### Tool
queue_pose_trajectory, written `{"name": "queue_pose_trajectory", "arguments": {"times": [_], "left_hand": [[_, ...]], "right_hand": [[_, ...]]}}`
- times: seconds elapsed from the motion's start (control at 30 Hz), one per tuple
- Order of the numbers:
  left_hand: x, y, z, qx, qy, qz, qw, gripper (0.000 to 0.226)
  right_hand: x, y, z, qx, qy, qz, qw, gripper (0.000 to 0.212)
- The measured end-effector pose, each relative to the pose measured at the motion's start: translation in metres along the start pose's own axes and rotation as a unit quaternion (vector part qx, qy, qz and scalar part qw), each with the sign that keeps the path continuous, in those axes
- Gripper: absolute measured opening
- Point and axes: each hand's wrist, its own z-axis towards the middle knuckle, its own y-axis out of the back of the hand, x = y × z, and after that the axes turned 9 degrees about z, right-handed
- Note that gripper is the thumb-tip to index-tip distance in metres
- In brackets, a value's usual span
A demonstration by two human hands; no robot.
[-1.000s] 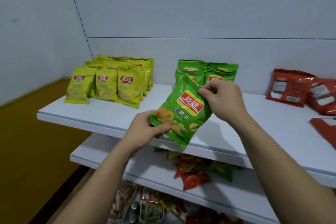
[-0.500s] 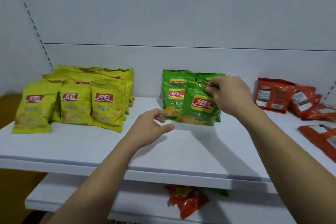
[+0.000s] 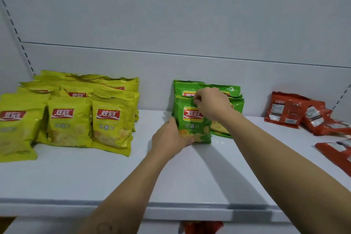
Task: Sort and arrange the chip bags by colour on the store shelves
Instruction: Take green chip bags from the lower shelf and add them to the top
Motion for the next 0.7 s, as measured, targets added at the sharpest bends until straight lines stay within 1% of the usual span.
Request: {"name": "queue_pose_trajectory", "arguments": {"times": [0.07,0.13,0.2,0.3,0.4,0.47,0.57,0.63,0.7], "left_hand": [[-0.003,-0.003,0.006,-0.007,0.005,0.001,1.0,0.07],[-0.006,-0.007,0.009,-0.013,0.016,0.006,1.0,0.069],[-0.01,-0.009,0.01,-0.02,0.029,0.006,0.999,0.068],[-0.013,-0.013,0.009,-0.024,0.046,0.003,0.999,0.066],[-0.018,-0.013,0.005,-0.028,0.07,0.002,0.997,0.064],[-0.024,-0.012,0.001,-0.036,0.083,-0.001,0.996,0.067],[-0.032,-0.012,-0.006,-0.049,0.102,-0.018,0.993,0.074],[-0.036,-0.011,-0.011,-0.064,0.112,-0.018,0.991,0.078],[-0.039,-0.014,-0.018,-0.088,0.114,0.013,0.989,0.083]], "right_hand": [[-0.004,0.002,0.002,0.004,-0.005,0.005,1.0,0.021],[-0.013,0.01,-0.002,0.004,0.002,0.016,1.0,0.033],[-0.025,0.02,-0.014,-0.012,0.026,0.028,0.999,0.039],[-0.042,0.023,-0.042,-0.033,0.074,0.029,0.996,0.039],[-0.05,0.006,-0.072,-0.001,0.139,0.006,0.99,0.036],[-0.059,-0.006,-0.083,0.02,0.162,0.007,0.987,0.033],[-0.079,-0.01,-0.083,0.017,0.148,0.035,0.988,0.033],[-0.093,-0.007,-0.08,-0.001,0.129,0.041,0.991,0.032],[-0.106,-0.004,-0.077,-0.014,0.11,0.042,0.993,0.033]]}}
